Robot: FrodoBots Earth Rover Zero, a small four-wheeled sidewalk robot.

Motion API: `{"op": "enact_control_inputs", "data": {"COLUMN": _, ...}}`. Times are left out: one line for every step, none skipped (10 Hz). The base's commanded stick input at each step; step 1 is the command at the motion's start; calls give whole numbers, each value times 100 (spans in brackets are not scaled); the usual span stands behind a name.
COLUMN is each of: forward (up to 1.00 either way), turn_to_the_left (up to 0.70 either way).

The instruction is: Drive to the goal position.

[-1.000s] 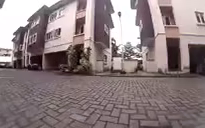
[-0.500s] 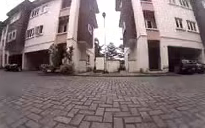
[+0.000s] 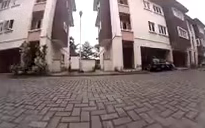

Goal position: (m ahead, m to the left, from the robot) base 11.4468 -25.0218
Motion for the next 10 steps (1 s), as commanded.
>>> {"op": "enact_control_inputs", "data": {"forward": 0, "turn_to_the_left": -70}}
{"op": "enact_control_inputs", "data": {"forward": 0, "turn_to_the_left": -70}}
{"op": "enact_control_inputs", "data": {"forward": 0, "turn_to_the_left": -70}}
{"op": "enact_control_inputs", "data": {"forward": 0, "turn_to_the_left": -70}}
{"op": "enact_control_inputs", "data": {"forward": 0, "turn_to_the_left": -70}}
{"op": "enact_control_inputs", "data": {"forward": 0, "turn_to_the_left": -70}}
{"op": "enact_control_inputs", "data": {"forward": 0, "turn_to_the_left": -70}}
{"op": "enact_control_inputs", "data": {"forward": 0, "turn_to_the_left": -70}}
{"op": "enact_control_inputs", "data": {"forward": 0, "turn_to_the_left": -59}}
{"op": "enact_control_inputs", "data": {"forward": 0, "turn_to_the_left": 0}}
